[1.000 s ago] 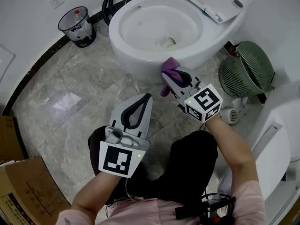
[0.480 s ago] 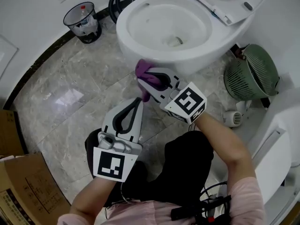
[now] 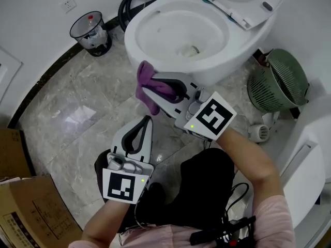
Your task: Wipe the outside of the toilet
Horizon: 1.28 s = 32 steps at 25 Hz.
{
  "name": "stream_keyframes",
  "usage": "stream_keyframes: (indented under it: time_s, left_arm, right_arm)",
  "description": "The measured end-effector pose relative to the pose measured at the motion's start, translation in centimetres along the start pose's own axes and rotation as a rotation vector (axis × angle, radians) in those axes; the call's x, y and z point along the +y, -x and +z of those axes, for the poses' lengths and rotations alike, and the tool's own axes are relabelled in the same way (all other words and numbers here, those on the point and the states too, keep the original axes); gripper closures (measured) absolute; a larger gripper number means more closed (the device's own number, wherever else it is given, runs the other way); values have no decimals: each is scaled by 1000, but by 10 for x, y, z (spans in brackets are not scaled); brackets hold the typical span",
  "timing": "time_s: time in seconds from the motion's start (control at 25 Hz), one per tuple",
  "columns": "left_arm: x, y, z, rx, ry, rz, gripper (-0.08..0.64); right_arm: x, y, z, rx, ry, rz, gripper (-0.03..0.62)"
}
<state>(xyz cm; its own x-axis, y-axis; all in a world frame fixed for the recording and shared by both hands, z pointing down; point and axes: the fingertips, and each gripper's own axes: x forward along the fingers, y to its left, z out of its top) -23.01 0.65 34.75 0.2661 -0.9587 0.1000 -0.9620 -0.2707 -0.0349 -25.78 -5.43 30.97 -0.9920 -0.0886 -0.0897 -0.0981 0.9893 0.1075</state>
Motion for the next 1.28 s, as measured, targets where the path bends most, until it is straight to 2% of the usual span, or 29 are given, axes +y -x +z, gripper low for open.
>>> stream_keyframes:
  time_s: [0.32, 0.48, 0.64, 0.88, 1.0, 1.12, 1.2, 1.28]
  left_arm:
    - [-24, -22, 6, -6, -18, -54, 551]
    - [-44, -40, 14, -36, -24, -101, 551]
    - [-60, -54, 18, -50, -23, -143, 551]
    - [-86, -78, 20, -61, -26, -224, 552]
    - [-98, -88, 22, -60, -28, -257, 551]
    - [-102, -94, 22, -59, -30, -269, 551]
    - [-103, -98, 21, -53, -31, -264, 551]
    - [-103, -101, 18, -44, -31, -256, 551]
  right_arm:
    - [-31, 38, 42, -53, 33, -79, 531]
    - [-63, 73, 62, -78, 89, -172, 532]
    - [-112, 121, 77, -82, 127, -345, 531]
    - [-189, 228, 95, -60, 195, -680, 532]
    - [-228, 287, 80, -2, 193, -849, 531]
    - [-258, 335, 52, 85, 183, -983, 531]
    - [-272, 355, 30, 140, 164, -1036, 531]
    - [-282, 364, 7, 192, 147, -1055, 531]
